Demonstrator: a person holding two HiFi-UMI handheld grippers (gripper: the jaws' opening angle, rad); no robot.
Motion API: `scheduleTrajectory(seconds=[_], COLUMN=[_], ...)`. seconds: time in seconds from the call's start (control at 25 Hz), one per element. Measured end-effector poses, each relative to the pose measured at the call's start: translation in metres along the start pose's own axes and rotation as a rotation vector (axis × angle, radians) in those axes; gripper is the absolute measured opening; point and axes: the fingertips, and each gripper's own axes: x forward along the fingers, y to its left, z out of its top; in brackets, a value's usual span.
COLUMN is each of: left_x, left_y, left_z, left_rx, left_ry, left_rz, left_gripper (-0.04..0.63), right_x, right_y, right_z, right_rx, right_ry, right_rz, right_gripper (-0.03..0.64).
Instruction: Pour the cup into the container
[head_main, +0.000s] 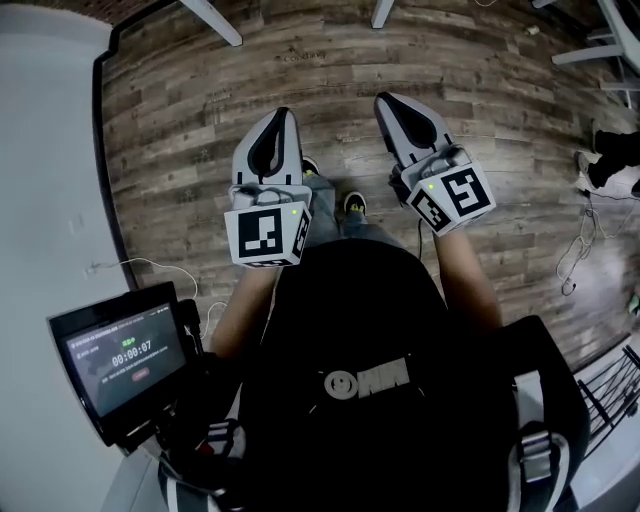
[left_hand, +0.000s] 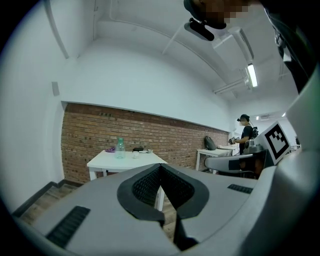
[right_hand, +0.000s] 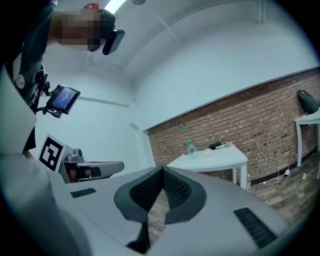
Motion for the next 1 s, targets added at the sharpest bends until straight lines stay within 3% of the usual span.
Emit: scheduleTrajectory(seconds=[0.16,0.68,1.0], left_x=[0.034,0.054,0.138], left_y=[0.047,0.063,0.105], left_z=[0.005,0.01,0.021], left_rx=[-0.03,-0.017,-0.01], left_ry=[0.003,0.003,0.023], left_rz=[-0.009,-0.049,-0.049], left_gripper=[-0.002,-0.002,-0.002], right_x=[0.06,0.075,0.153], right_y=[-0.004,-0.015,-0.066], right_z=[0.009,0.021,0.035], right_rx=[-0.022,-0.025,0.0], right_ry=[0.02,-0.018,-0.011], right_rz=[-0.003,-0.047,-0.014], right_gripper=[-0.008,-0.008,-0.008])
